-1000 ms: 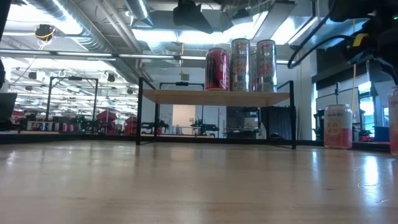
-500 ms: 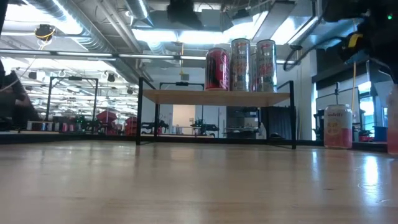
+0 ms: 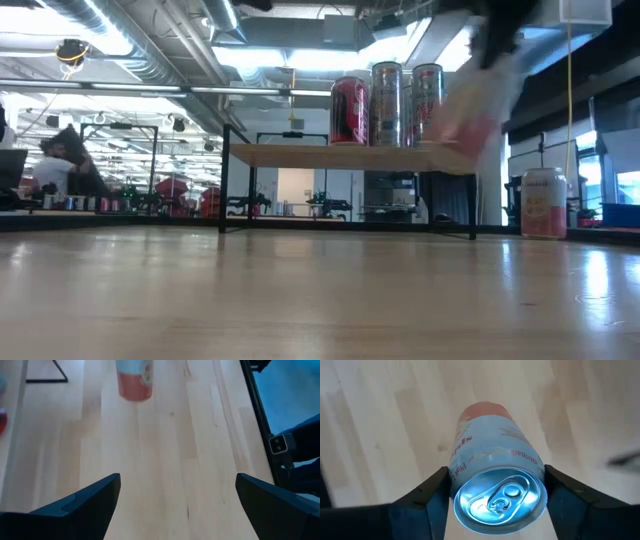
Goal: Place canned beverage on shelf
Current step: Put the bottom yellow-white soda can on the shelf
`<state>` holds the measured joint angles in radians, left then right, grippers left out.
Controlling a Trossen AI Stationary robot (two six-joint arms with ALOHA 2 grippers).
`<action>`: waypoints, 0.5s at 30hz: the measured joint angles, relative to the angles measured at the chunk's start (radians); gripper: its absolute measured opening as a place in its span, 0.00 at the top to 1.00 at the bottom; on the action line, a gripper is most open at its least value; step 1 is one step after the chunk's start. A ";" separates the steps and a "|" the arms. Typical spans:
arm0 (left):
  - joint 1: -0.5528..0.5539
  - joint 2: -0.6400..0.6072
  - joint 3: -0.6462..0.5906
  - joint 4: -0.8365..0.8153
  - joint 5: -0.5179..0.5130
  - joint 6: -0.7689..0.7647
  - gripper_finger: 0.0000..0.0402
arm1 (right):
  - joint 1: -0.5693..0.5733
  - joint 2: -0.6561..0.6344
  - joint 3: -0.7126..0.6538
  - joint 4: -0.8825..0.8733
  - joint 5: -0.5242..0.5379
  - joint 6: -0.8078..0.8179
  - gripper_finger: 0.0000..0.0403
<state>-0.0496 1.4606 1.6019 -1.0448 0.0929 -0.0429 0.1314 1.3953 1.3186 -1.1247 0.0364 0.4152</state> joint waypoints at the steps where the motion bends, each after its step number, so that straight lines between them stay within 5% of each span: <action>1: -0.006 -0.022 -0.027 0.004 -0.001 -0.009 0.05 | -0.001 0.048 0.045 -0.009 0.004 -0.049 0.40; 9: -0.071 -0.220 -0.301 0.079 -0.001 -0.165 0.05 | -0.001 0.397 0.326 -0.111 -0.053 -0.377 0.40; 15: -0.106 -0.318 -0.430 0.114 -0.001 -0.219 0.05 | -0.001 0.526 0.406 -0.106 -0.093 -0.463 0.40</action>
<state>-0.1552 1.1429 1.1723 -0.9310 0.0920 -0.2622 0.1303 1.9214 1.7250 -1.2306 -0.0565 -0.0475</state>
